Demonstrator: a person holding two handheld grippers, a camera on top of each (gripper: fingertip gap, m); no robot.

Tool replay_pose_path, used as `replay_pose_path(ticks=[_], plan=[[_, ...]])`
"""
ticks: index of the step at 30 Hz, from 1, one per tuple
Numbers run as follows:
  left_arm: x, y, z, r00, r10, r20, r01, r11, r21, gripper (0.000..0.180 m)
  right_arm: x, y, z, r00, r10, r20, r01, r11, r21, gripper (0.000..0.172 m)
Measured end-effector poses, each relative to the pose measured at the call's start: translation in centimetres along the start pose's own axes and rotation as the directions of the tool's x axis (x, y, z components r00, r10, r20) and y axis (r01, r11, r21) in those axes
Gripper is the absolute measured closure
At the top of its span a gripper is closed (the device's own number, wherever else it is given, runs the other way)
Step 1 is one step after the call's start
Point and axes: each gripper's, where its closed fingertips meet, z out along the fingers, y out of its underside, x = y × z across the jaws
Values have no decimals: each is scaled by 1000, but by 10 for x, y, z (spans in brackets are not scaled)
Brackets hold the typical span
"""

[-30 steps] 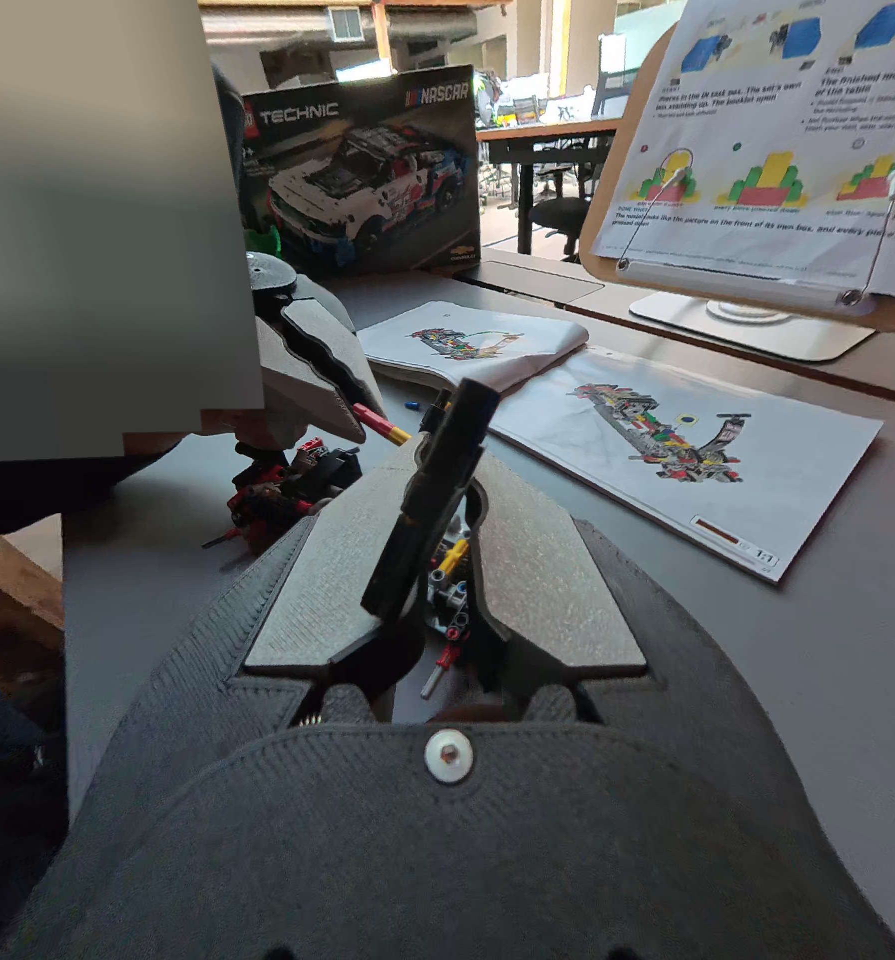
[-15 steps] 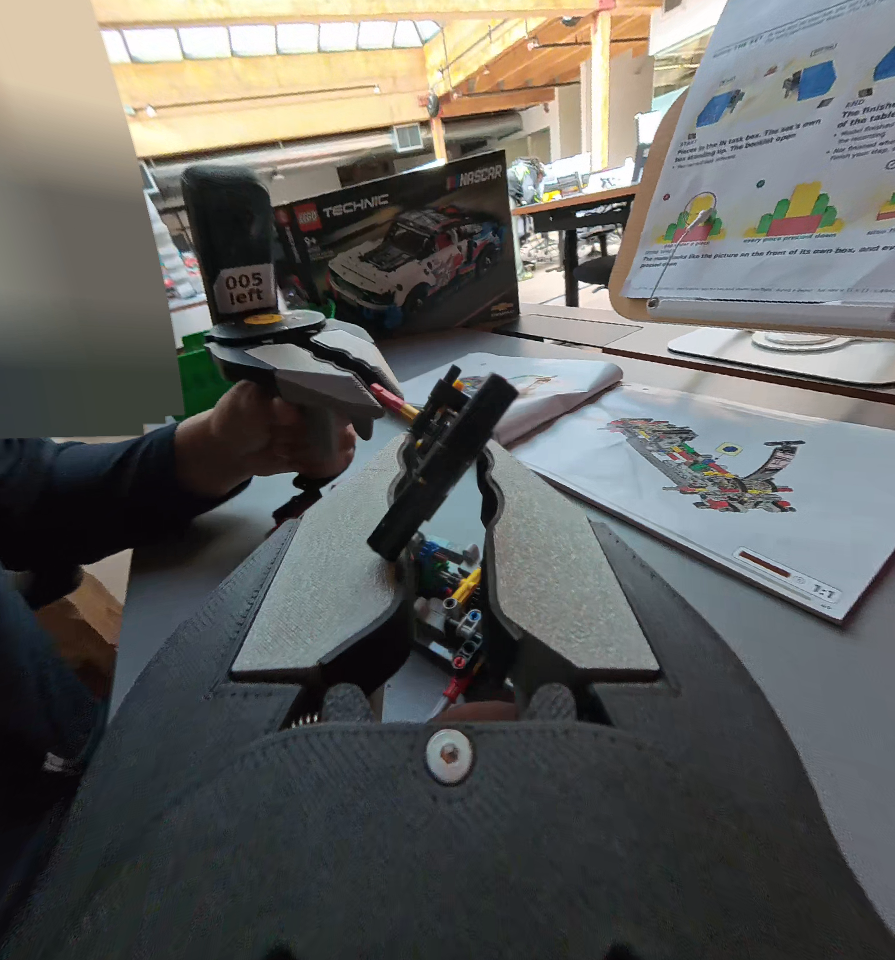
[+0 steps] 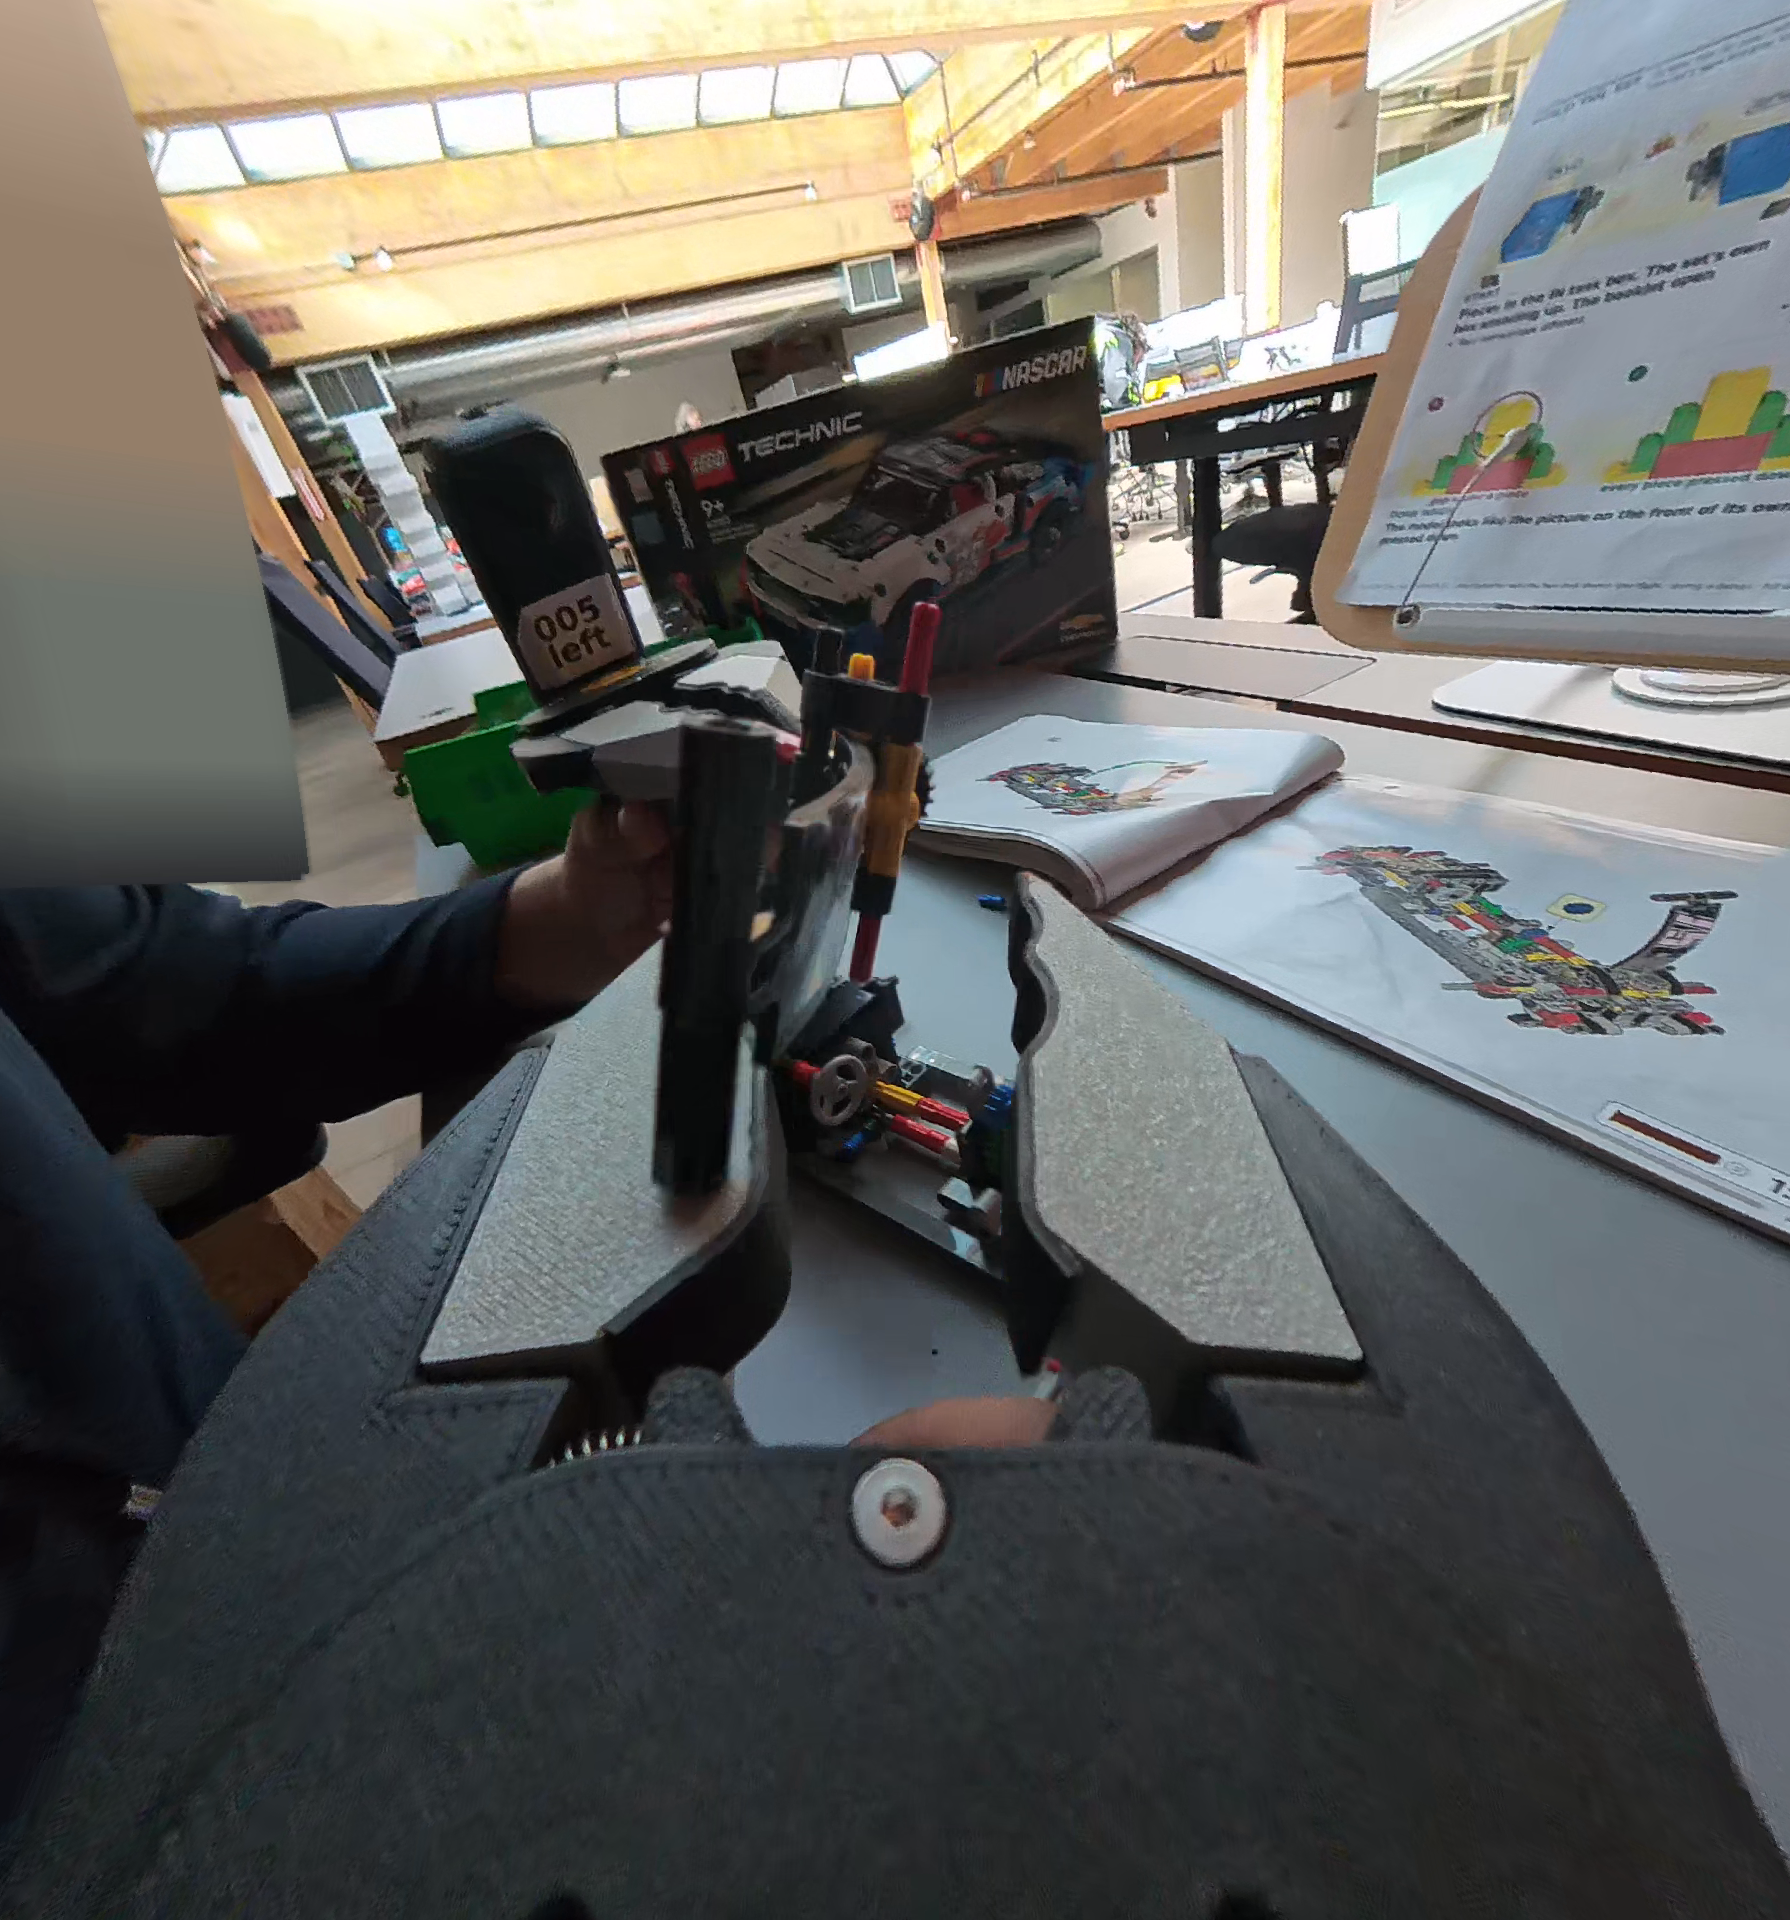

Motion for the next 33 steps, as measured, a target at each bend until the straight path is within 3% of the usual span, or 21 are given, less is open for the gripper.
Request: replay_pose_path(ticks=[2,5,12,17,20,23,28,31,33], plan=[[8,-3,2,1000,16,-21,-16,1000,14,176,-7,-3,2,1000,7,29,-7,1000,6,131],[13,-2,5,999,7,-34,-7,1000,3,176,-19,-6,3,995,3,95,-5,1000,18,147],[10,3,4,1000,7,-8,-8,998,-57,176,-18,-10,0,996,-79,48,78,997,24,155],[-1,10,3,995,-92,27,94,992,-83,175,-10,-9,2,999,-32,5,31,999,21,158],[-2,10,2,986,-165,7,165,982,-93,156,-6,-5,0,1000,0,6,0,1000,7,157],[0,16,6,977,-214,-11,211,969,-127,148,-11,-1,1,999,6,38,-6,1000,-13,157],[10,23,13,990,-141,-16,135,974,-182,176,-16,8,5,996,-88,26,89,995,-52,158],[14,23,12,993,-110,-31,102,977,-186,176,-21,7,5,978,-209,-16,208,976,-61,157],[13,21,12,996,-88,-16,83,980,-183,176,-21,5,5,978,-205,-36,202,978,-59,157]])
